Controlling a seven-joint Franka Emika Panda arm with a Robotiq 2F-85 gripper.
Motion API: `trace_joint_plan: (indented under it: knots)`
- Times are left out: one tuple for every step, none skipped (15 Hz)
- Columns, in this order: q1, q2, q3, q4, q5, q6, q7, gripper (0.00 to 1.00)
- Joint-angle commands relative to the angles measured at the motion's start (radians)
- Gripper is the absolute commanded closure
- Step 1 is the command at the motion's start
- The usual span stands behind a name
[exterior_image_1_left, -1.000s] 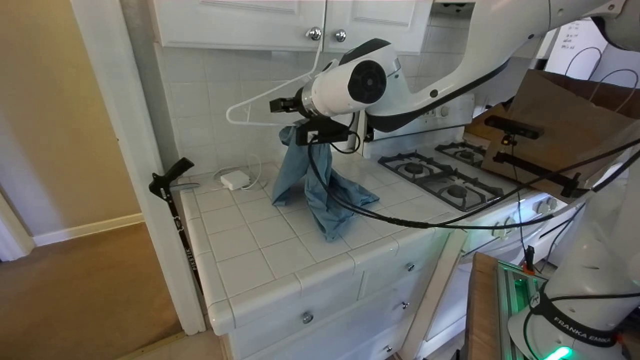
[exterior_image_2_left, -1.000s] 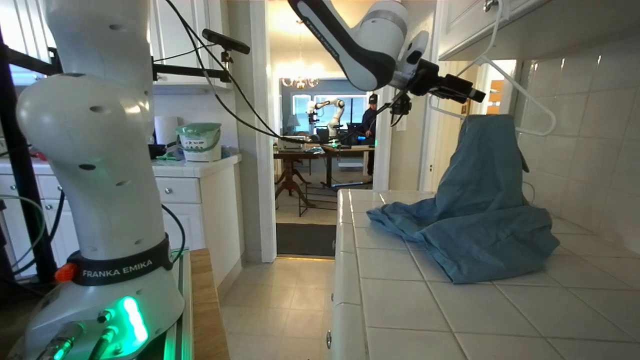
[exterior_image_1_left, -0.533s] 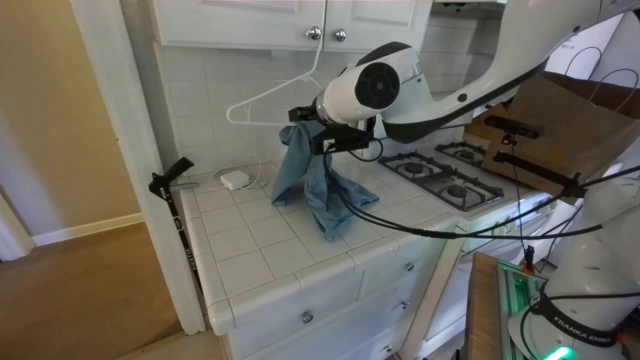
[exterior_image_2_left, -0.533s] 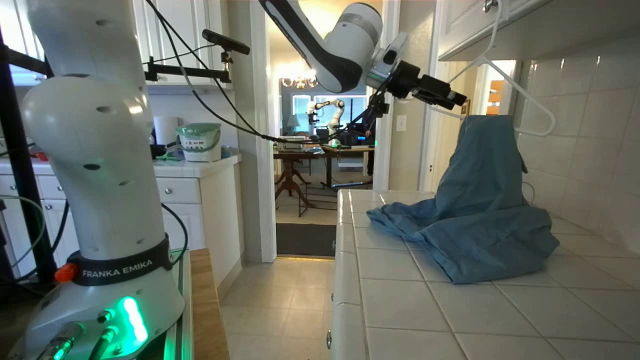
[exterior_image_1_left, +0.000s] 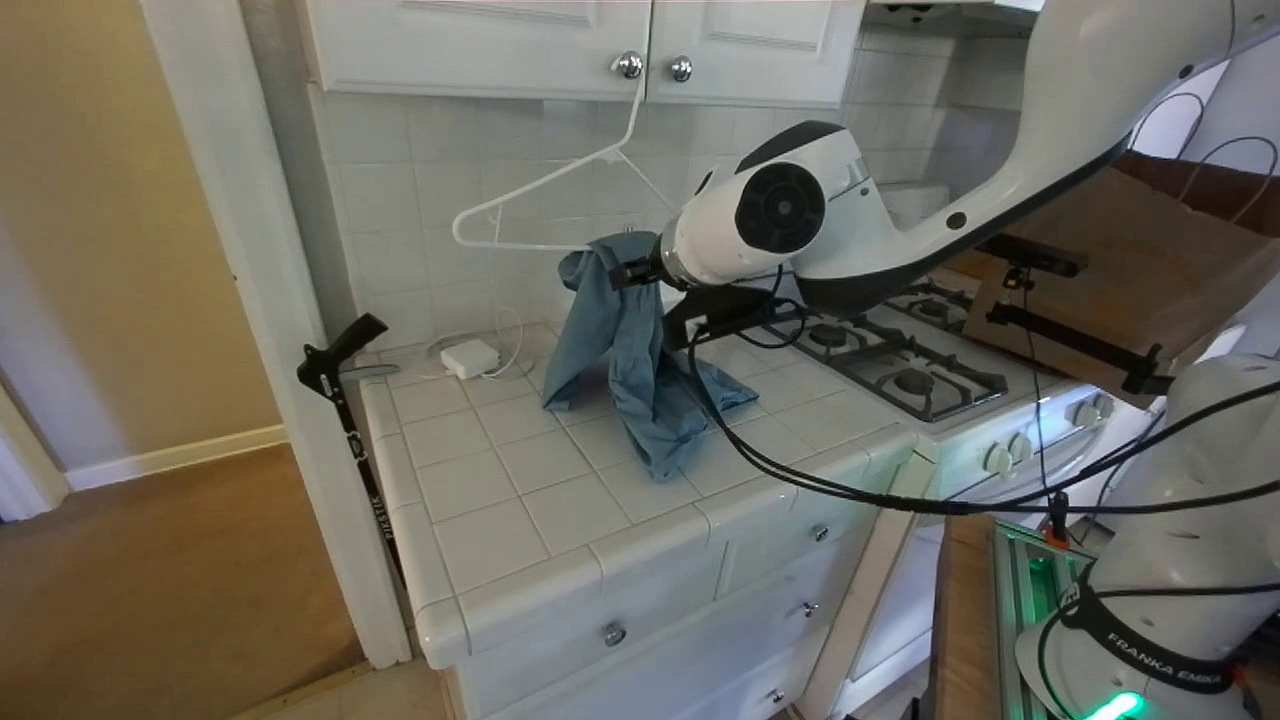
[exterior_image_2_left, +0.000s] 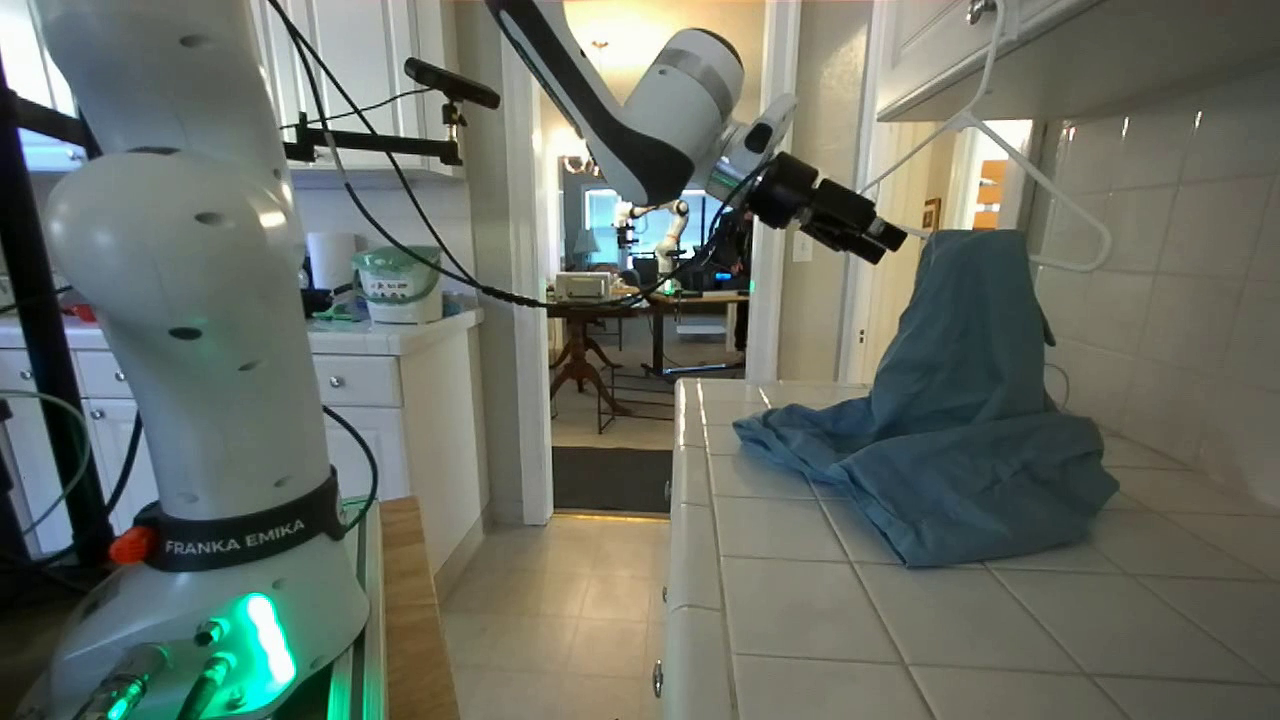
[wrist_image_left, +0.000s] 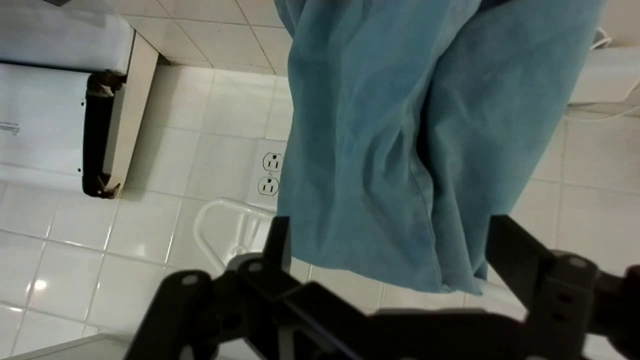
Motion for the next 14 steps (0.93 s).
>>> trace_joint_plan:
  knots:
    - [-0.005,-0.006,-0.017,-0.040,0.002,0.030,-0.010,0.00]
    - [-0.010,0.004,-0.023,-0.045,-0.007,0.039,0.008,0.00]
    - [-0.012,0.013,-0.026,-0.048,-0.015,0.044,0.019,0.00]
    - [-0.017,0.024,-0.033,-0.049,-0.031,0.060,0.036,0.00]
    - [-0.022,0.031,-0.039,-0.051,-0.045,0.081,0.050,0.00]
    - [-0.028,0.046,-0.046,-0.048,-0.072,0.100,0.071,0.00]
    - [-0.032,0.061,-0.053,-0.041,-0.098,0.119,0.095,0.00]
    - [-0.036,0.079,-0.057,-0.033,-0.119,0.130,0.119,0.00]
    - [-0.039,0.094,-0.060,-0.026,-0.146,0.138,0.152,0.00]
    - [-0.042,0.109,-0.063,-0.022,-0.172,0.141,0.183,0.00]
    - [-0.043,0.125,-0.066,-0.017,-0.199,0.144,0.219,0.00]
    - [-0.045,0.140,-0.065,-0.013,-0.220,0.137,0.249,0.00]
    - [-0.045,0.152,-0.067,-0.010,-0.238,0.135,0.275,0.00]
    - [-0.045,0.169,-0.068,-0.005,-0.255,0.128,0.300,0.00]
